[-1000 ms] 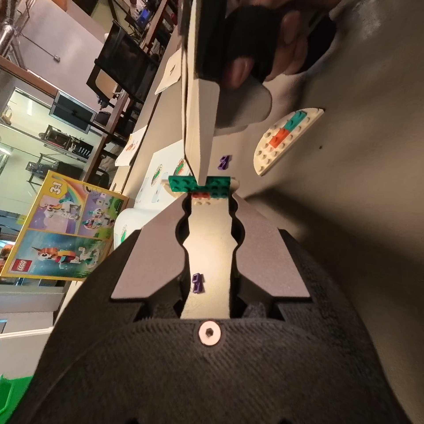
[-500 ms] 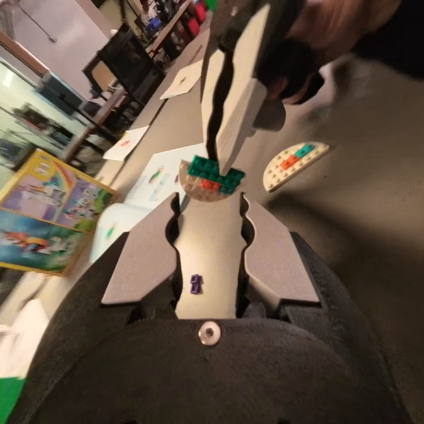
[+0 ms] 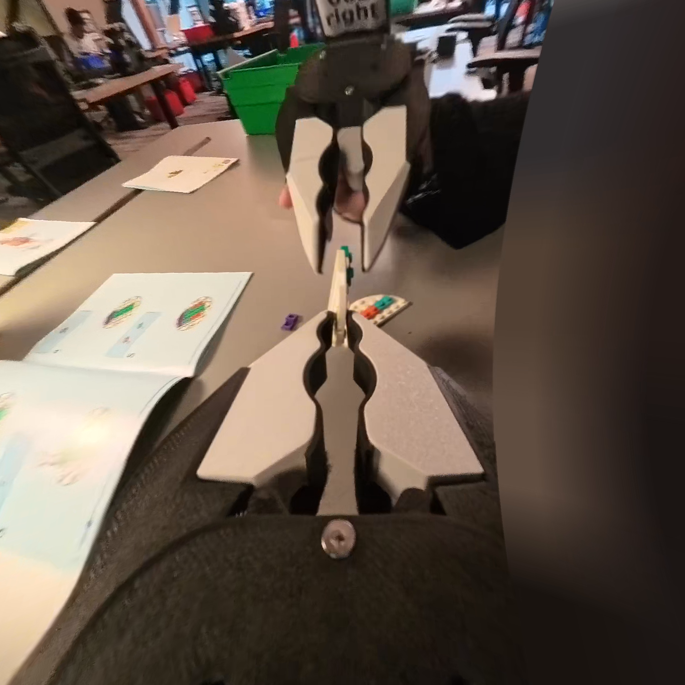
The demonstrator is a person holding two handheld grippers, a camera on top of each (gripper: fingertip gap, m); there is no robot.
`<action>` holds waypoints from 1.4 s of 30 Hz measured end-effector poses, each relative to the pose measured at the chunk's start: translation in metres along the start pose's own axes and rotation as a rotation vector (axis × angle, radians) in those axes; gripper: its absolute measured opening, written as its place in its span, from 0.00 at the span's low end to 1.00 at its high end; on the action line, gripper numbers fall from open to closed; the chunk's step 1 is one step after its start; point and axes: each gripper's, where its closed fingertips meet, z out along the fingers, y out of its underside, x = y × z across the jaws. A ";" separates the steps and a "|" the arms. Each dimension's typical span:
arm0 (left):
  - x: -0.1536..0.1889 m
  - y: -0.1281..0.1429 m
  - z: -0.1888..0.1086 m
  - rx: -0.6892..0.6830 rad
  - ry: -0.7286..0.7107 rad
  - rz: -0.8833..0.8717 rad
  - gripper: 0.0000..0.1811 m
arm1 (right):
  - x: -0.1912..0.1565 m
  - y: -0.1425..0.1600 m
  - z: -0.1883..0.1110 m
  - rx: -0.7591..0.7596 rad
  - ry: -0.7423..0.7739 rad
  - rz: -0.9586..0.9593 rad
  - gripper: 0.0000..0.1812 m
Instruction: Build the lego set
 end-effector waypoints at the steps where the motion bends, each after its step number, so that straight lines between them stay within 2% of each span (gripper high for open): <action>1: -0.005 0.002 -0.003 -0.008 -0.041 0.032 0.03 | 0.011 0.007 -0.005 -0.048 0.042 0.080 0.13; 4: -0.011 0.001 -0.010 -0.010 -0.137 0.141 0.03 | 0.015 0.045 -0.016 -0.291 0.075 0.295 0.16; 7: -0.013 -0.001 -0.011 -0.017 -0.203 0.236 0.03 | 0.001 0.068 -0.015 -0.471 0.086 0.367 0.20; 14: -0.008 -0.010 -0.014 0.008 -0.233 0.274 0.03 | -0.005 0.083 -0.009 -0.745 0.242 0.317 0.25; 16: -0.007 -0.013 -0.016 0.022 -0.228 0.262 0.03 | -0.006 0.084 -0.008 -0.803 0.256 0.314 0.19; 18: -0.007 -0.013 -0.018 0.026 -0.230 0.254 0.03 | -0.006 0.084 -0.008 -0.846 0.265 0.323 0.18; 21: -0.006 -0.015 -0.020 0.050 -0.205 0.191 0.03 | -0.003 0.083 -0.010 -0.859 0.294 0.293 0.17; 23: -0.004 -0.013 -0.020 0.054 -0.156 0.103 0.03 | 0.004 0.078 -0.013 -0.823 0.355 0.195 0.17; 29: 0.006 -0.007 -0.018 0.048 0.067 -0.241 0.03 | 0.018 0.028 -0.027 -0.653 0.642 -0.324 0.17; 32: 0.009 -0.018 -0.022 0.122 0.167 -0.402 0.03 | 0.017 0.006 -0.036 -0.639 0.774 -0.559 0.17; 36: 0.014 -0.045 -0.034 0.291 0.197 -0.351 0.03 | 0.008 -0.028 -0.031 -0.543 0.894 -0.677 0.17; 38: 0.011 -0.051 -0.037 0.330 0.128 -0.261 0.03 | 0.001 -0.050 -0.028 -0.465 0.941 -0.763 0.17; 39: 0.009 -0.051 -0.037 0.324 0.088 -0.229 0.03 | 0.000 -0.052 -0.028 -0.479 0.951 -0.782 0.17; 40: 0.006 -0.047 -0.036 0.301 0.051 -0.216 0.03 | 0.003 -0.044 -0.027 -0.539 0.937 -0.769 0.17; 42: -0.001 -0.036 -0.033 0.239 0.002 -0.220 0.03 | 0.008 -0.008 -0.025 -0.685 0.831 -0.632 0.17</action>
